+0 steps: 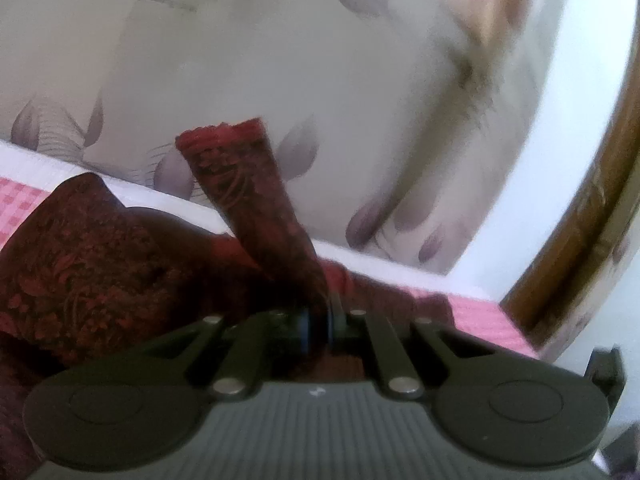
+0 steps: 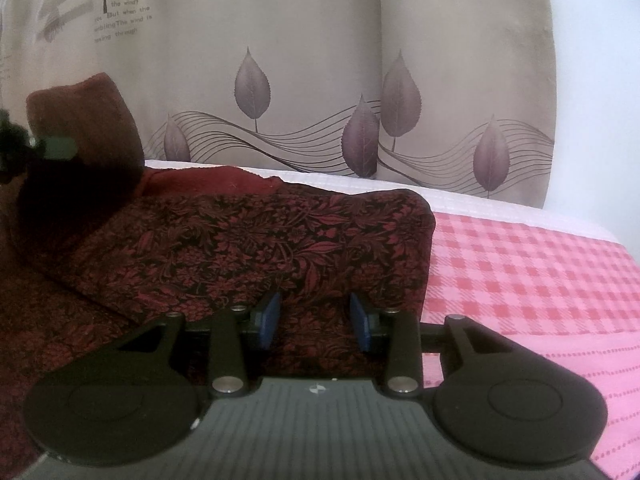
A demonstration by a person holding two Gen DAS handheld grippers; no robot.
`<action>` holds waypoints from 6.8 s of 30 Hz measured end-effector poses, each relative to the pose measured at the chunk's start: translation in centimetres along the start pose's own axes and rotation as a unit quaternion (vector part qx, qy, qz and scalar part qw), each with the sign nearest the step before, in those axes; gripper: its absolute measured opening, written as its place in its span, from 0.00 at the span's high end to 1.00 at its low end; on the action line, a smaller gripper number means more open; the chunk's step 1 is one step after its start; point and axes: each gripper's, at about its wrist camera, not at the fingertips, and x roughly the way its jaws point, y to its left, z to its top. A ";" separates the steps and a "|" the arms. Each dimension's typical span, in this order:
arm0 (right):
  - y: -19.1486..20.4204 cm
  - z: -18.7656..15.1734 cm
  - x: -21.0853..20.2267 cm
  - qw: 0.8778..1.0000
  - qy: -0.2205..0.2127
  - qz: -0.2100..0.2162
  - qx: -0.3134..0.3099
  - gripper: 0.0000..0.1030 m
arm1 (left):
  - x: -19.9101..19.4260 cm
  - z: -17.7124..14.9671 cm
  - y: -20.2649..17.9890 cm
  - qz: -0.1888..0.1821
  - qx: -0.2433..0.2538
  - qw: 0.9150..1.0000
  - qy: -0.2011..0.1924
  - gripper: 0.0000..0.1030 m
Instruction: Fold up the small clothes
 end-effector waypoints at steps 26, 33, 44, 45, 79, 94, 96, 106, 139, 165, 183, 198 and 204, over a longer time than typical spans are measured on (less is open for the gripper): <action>-1.1 0.0 -0.3 0.998 -0.016 0.032 0.058 0.49 | 2.9 -2.6 -7.1 -0.028 0.122 0.992 0.014 0.88; -1.2 0.0 -0.5 0.996 -0.020 0.043 0.071 0.42 | 2.2 -2.9 -7.8 -0.077 0.098 0.992 0.014 0.14; -6.5 1.0 -1.0 0.956 0.017 0.194 0.221 0.22 | -6.3 -1.8 -2.4 0.045 0.057 0.993 -0.094 0.08; -7.6 1.1 -1.2 0.942 0.019 0.219 0.253 0.21 | -6.7 -1.9 -0.5 0.057 0.029 0.994 -0.092 0.08; -7.6 4.2 2.3 0.959 0.011 0.127 0.254 0.88 | -6.2 -6.0 7.5 0.082 -0.134 0.981 -0.112 0.08; -8.6 0.9 -3.3 0.938 -0.016 0.137 0.319 0.55 | -7.9 -4.5 7.1 0.058 -0.110 0.990 -0.060 0.08; -8.5 -0.6 -6.7 0.938 0.010 0.174 0.301 0.45 | -10.1 -4.4 6.1 0.049 -0.089 0.994 -0.038 0.08; -5.4 -11.9 -21.1 0.933 0.124 0.228 0.250 0.33 | -22.3 -8.5 7.5 0.036 -0.121 0.992 0.025 0.08; -4.5 -19.7 -25.4 0.858 0.050 0.311 0.406 0.64 | -29.2 -16.8 8.3 -0.090 -0.193 0.974 0.084 0.22; -2.5 -18.6 -27.2 0.895 0.049 0.306 0.320 0.41 | -30.5 -17.1 6.0 -0.020 -0.138 0.987 0.080 0.15; -1.4 -17.4 -29.0 0.901 0.034 0.322 0.287 0.88 | -29.2 -16.4 -3.3 0.140 0.111 0.978 0.105 0.90; -1.1 -17.1 -30.0 0.901 0.025 0.329 0.281 0.88 | -30.5 -16.7 -4.0 0.139 0.123 0.978 0.094 0.90; -1.4 -17.3 -31.4 0.898 0.032 0.336 0.282 0.88 | -32.4 -17.2 -2.3 0.107 0.064 0.987 0.101 0.90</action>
